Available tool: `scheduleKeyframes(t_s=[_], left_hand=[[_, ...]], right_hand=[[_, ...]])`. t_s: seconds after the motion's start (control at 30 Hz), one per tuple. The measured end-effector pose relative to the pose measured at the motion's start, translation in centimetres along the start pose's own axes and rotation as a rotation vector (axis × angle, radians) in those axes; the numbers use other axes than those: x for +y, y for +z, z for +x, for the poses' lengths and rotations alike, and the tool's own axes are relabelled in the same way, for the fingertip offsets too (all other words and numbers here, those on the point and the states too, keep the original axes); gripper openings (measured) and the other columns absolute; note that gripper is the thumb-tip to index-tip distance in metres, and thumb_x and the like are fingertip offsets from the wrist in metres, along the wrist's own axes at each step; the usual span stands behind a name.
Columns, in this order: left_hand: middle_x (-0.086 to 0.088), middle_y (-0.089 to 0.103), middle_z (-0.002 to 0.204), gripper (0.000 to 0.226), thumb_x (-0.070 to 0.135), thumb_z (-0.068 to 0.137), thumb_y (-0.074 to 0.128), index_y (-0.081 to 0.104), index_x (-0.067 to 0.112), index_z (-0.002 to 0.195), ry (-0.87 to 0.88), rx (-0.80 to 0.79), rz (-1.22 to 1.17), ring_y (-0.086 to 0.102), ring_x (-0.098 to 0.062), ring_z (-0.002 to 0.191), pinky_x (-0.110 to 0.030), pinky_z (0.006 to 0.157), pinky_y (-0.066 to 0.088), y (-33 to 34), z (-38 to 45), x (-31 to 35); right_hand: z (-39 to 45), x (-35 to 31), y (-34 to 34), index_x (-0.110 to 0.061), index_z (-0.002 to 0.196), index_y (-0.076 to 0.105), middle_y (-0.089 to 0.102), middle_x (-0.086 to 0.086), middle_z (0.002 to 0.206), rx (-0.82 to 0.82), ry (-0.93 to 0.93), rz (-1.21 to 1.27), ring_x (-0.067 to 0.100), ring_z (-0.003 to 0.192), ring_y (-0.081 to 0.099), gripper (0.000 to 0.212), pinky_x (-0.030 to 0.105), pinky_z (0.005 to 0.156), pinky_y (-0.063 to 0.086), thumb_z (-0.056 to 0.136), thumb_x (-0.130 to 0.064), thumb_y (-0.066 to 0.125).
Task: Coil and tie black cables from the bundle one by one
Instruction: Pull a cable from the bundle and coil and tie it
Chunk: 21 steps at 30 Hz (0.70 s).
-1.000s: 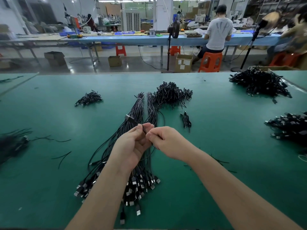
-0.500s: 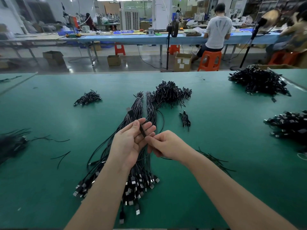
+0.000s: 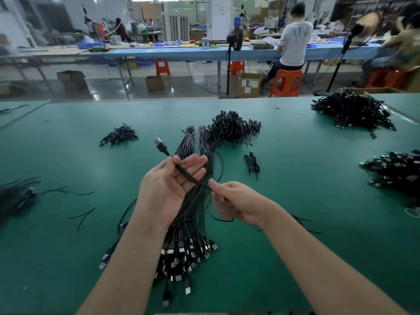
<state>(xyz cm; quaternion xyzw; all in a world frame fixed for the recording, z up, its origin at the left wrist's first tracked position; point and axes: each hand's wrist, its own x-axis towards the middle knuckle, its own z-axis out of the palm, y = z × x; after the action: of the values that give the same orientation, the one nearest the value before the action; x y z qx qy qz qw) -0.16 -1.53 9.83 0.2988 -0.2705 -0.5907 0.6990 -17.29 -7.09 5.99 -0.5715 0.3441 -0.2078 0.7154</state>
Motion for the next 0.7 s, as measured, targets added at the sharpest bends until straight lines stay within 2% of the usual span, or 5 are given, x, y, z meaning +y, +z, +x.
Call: scheduleKeyframes(t_s=[0.1,0.27,0.43,0.63,0.7], left_hand=[[-0.030,0.071,0.107,0.033,0.014,0.107,0.031,0.055,0.008,0.086,0.010,-0.123,0.048,0.066,-0.046,0.112,-0.044,0.082,0.059,0.0,-0.3,0.6],[-0.034,0.069,0.104,0.026,0.014,0.107,0.034,0.052,0.002,0.091,-0.027,-0.306,0.322,0.069,-0.047,0.102,-0.042,0.081,0.060,0.0,-1.4,-0.1],[-0.024,0.075,0.091,0.028,0.007,0.108,0.035,0.053,-0.001,0.088,-0.035,-0.247,0.773,0.075,-0.037,0.090,-0.037,0.078,0.062,-0.2,-1.7,-0.6],[0.004,0.076,0.077,0.030,0.007,0.107,0.040,0.061,0.010,0.085,0.048,-0.186,0.968,0.076,-0.015,0.080,-0.028,0.075,0.061,-0.4,-1.2,-1.2],[0.002,0.077,0.082,0.029,0.009,0.107,0.042,0.065,0.013,0.088,0.085,-0.155,0.958,0.076,-0.017,0.084,-0.029,0.078,0.061,-0.5,-1.0,-1.5]], right_hand=[[0.4,0.1,-1.4,-0.023,0.057,0.038,0.020,-0.007,0.051,-0.056,0.064,0.212,0.010,0.044,0.017,0.048,0.021,0.041,0.021,0.092,-0.049,0.056],[0.9,-1.4,-2.6,-0.023,0.057,0.047,0.025,-0.011,0.050,-0.118,0.139,0.303,0.006,0.043,0.022,0.046,0.019,0.043,0.018,0.097,-0.045,0.053],[0.7,-4.4,-2.8,-0.013,0.083,0.059,0.038,-0.011,0.053,-0.143,0.165,0.216,0.003,0.039,0.030,0.030,0.016,0.037,0.026,0.100,-0.037,0.050],[-0.3,-6.7,-1.1,-0.011,0.090,0.059,0.048,-0.007,0.058,-0.126,0.153,0.058,0.005,0.043,0.038,0.029,0.017,0.041,0.029,0.107,-0.024,0.039],[-0.8,-7.5,-0.6,-0.011,0.089,0.059,0.053,-0.005,0.058,-0.114,0.111,-0.062,0.007,0.044,0.044,0.029,0.017,0.043,0.033,0.107,-0.024,0.041]])
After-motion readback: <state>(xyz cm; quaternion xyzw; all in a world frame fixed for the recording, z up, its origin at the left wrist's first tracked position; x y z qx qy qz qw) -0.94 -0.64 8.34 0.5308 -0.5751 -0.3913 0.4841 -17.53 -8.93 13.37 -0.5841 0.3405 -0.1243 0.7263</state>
